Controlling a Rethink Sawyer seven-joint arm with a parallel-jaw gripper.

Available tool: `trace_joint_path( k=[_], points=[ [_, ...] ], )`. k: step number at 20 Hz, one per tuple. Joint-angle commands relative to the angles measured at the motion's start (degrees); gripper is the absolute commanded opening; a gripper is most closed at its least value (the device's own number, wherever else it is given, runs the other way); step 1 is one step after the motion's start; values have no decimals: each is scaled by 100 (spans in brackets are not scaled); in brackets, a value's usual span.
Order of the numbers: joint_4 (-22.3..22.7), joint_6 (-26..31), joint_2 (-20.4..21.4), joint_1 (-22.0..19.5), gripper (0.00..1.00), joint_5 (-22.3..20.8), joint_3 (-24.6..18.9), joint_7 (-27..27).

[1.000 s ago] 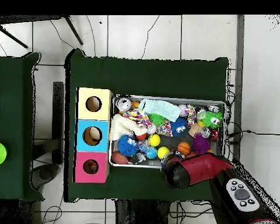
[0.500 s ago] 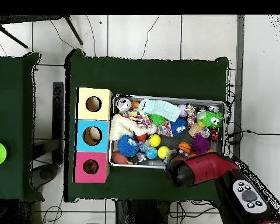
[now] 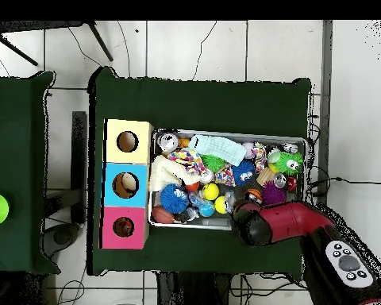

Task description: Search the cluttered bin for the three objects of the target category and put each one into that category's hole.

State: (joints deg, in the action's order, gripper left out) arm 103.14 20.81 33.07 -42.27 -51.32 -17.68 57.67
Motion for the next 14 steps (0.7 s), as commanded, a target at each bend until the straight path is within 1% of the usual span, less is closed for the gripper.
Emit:
trace_joint_path(
  k=[1,3,8,10,14],
  points=[
    [-709,164,-332,-146,100,-313,-700,-687],
    [-687,123,-371,-141,100,-337,-711,-626],
    [-566,32,-335,9,100,-421,-557,-347],
    [-545,76,-315,44,100,-400,-498,-279],
    [-378,408,-361,-22,100,-222,-514,-412]
  ],
)
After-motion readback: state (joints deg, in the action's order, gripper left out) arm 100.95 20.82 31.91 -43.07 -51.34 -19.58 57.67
